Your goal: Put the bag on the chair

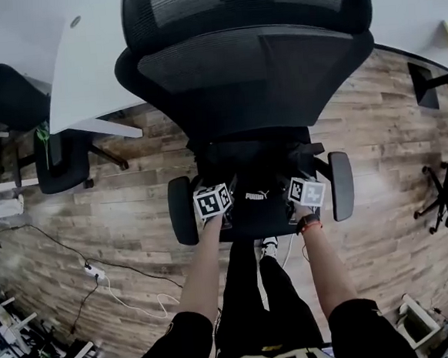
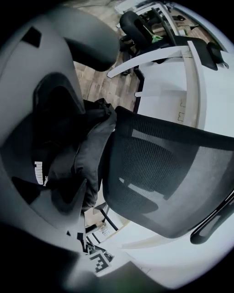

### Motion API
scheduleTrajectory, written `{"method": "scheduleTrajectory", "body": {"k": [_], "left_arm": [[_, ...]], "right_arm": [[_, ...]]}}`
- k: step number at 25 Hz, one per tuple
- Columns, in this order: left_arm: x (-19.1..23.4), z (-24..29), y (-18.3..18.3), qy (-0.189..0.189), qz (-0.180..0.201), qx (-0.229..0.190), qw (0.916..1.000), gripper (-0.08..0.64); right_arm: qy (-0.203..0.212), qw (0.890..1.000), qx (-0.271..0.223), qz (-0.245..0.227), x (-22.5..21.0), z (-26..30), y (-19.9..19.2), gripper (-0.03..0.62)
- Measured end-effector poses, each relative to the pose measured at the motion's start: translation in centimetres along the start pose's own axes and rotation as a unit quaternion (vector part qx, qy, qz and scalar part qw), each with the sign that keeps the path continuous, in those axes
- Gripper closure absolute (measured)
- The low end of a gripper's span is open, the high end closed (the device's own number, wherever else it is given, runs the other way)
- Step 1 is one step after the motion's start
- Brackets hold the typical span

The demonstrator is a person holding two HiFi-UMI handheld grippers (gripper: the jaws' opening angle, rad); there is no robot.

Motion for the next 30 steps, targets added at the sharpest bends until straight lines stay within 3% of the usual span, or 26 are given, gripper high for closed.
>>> {"method": "scheduleTrajectory", "body": {"k": [3, 10, 15, 17, 20, 24, 30], "left_arm": [[-1.9, -2.2, 0.5, -0.011, 0.009, -0.017, 0.9998, 0.121], [-5.9, -7.9, 2.7, -0.033, 0.02, -0.06, 0.9975, 0.121], [-9.1, -12.7, 6.8, -0.051, 0.004, -0.126, 0.9908, 0.121], [-9.9, -15.3, 8.2, -0.053, 0.015, -0.151, 0.9871, 0.123], [-11.4, -19.3, 10.1, -0.053, 0.063, -0.182, 0.9798, 0.127], [-13.6, -24.2, 12.7, -0.054, 0.11, -0.227, 0.9662, 0.157], [-17.1, -30.3, 16.1, -0.068, 0.15, -0.295, 0.9412, 0.286]], "right_arm": [[0.012, 1.0, -0.003, -0.002, 1.0, -2.3, 0.2, 0.218], [0.033, 0.997, -0.047, -0.056, 4.7, -8.4, 2.8, 0.218], [0.048, 0.99, -0.09, -0.099, 7.9, -12.2, 5.0, 0.224], [0.051, 0.987, -0.12, -0.097, 9.2, -14.8, 6.3, 0.26], [0.051, 0.978, -0.172, -0.103, 10.9, -19.6, 8.6, 0.291], [0.052, 0.964, -0.217, -0.147, 13.3, -24.2, 10.8, 0.316], [0.067, 0.939, -0.275, -0.198, 16.9, -30.2, 13.6, 0.342]]}}
Point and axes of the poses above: the fingertips, and each gripper's own axes: z forward along the fingers, x to its left, y out of its top, the point moved 1 cm from there along -z, backward along the fingers
